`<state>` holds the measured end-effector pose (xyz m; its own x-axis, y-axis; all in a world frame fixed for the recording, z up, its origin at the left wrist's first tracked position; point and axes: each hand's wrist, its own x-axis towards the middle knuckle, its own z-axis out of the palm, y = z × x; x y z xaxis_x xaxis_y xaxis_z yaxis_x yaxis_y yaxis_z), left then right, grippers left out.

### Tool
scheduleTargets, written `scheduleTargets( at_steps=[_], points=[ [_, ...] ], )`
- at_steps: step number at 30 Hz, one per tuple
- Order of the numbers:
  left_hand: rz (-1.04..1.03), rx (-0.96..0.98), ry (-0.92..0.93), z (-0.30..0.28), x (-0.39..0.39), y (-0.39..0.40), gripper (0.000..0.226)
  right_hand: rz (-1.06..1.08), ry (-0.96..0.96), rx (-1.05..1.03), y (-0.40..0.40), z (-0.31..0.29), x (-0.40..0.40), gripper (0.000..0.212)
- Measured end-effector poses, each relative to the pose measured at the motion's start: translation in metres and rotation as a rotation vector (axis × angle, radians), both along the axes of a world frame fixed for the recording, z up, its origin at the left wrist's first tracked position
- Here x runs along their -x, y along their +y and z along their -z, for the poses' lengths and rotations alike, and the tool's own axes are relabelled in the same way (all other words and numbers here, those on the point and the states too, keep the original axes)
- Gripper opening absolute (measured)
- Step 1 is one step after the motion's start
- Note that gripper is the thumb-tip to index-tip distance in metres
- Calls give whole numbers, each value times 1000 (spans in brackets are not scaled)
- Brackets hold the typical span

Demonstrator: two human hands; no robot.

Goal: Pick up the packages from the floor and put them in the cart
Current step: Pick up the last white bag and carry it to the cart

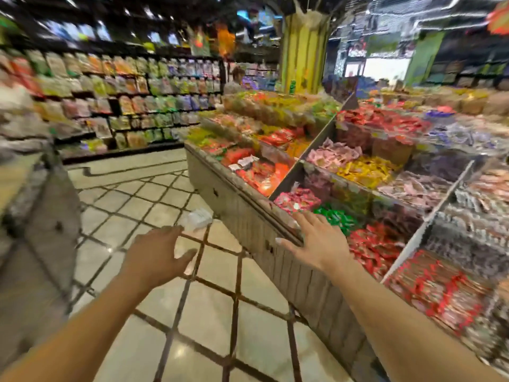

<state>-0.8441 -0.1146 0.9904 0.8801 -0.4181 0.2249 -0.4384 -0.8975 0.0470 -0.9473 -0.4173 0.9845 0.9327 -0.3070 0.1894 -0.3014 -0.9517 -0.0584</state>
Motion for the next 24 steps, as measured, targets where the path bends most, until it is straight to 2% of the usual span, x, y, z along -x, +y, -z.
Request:
scheduleTargets(
  at_steps=[2, 7, 15, 24],
  points=[
    [-78, 16, -10, -1, -31, 44, 77, -66, 5, 12, 34, -9, -43, 123],
    [-227, 15, -13, 11, -119, 124, 75, -208, 22, 3, 96, -14, -162, 86],
    [-346, -86, 18, 25, -303, 164, 68, -347, -19, -58, 138, 24, -391, 86],
    [-357, -45, 49, 29, -521, 175, 70, -335, 35, -79, 139, 28, -623, 88]
  ],
)
